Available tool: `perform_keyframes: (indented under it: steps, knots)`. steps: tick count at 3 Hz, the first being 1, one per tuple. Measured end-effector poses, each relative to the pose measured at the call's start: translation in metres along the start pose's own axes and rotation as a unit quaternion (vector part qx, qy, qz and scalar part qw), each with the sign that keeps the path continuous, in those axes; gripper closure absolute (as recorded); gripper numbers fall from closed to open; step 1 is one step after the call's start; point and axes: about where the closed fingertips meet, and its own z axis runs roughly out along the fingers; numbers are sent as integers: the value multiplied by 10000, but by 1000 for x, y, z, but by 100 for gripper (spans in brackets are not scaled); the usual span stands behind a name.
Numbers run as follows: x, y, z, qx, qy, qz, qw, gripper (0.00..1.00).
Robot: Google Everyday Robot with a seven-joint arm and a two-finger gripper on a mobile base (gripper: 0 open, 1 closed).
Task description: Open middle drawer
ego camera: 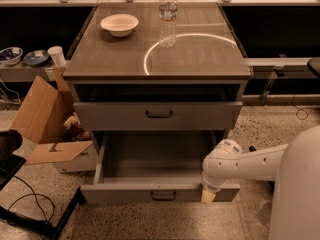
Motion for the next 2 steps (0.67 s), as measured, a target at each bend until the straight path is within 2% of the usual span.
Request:
perform_keyframes:
  steps: [1, 2]
  knots:
    - [0, 0, 0, 0, 0, 0, 10000, 0]
    - [6, 13, 8, -117, -42, -68, 9999, 0]
